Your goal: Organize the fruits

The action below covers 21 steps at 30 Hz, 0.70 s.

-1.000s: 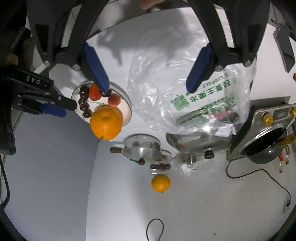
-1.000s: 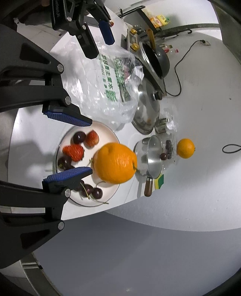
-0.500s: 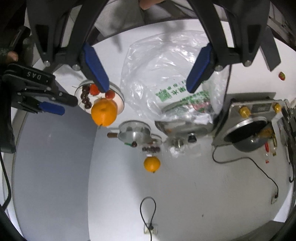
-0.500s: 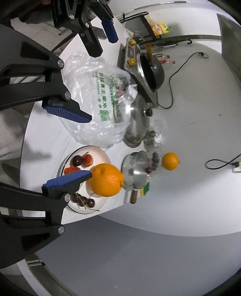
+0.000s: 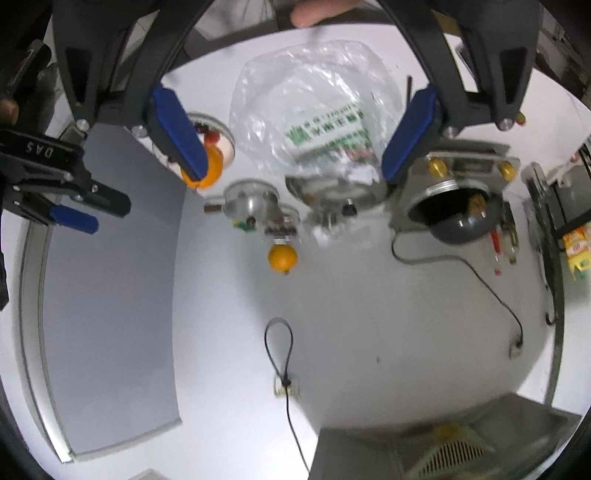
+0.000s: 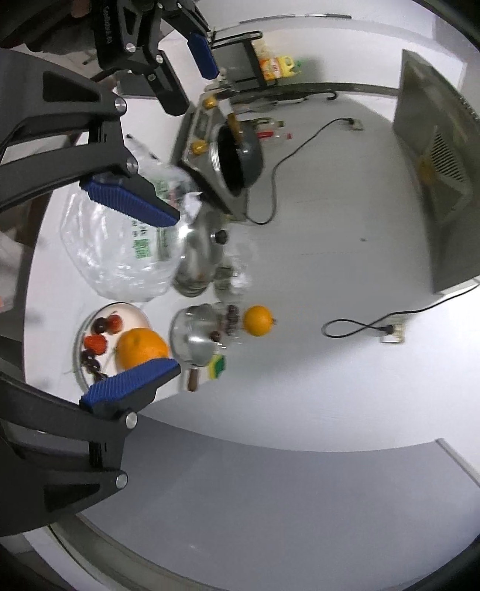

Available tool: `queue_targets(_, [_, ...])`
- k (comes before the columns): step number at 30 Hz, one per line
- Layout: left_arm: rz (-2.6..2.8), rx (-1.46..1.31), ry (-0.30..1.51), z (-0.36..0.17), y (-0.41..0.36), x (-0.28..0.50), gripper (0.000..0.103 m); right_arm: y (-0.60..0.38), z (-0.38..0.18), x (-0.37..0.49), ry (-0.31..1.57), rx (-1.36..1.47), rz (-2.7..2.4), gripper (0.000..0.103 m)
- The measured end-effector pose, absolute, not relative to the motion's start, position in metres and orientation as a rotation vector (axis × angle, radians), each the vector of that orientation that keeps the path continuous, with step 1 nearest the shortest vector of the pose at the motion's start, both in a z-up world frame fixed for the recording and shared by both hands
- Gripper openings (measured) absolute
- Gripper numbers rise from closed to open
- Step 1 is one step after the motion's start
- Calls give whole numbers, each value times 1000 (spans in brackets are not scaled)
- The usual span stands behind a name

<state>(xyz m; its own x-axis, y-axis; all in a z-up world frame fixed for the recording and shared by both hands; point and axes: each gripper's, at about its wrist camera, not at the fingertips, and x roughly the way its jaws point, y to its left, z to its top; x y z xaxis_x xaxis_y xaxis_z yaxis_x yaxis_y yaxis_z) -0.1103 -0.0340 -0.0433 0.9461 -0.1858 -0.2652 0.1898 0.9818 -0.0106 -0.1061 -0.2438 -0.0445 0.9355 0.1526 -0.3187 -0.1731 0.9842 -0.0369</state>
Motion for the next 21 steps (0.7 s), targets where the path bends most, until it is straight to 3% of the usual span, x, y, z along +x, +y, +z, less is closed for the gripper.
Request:
queue_targets(9, [-174,44,133,3,-33,-136,100,-248,3,-134,192,-55,135,87])
queue_targets(21, [-164,49,63,28,-33,-140,102,-259,17,-143,142,-37,105,87])
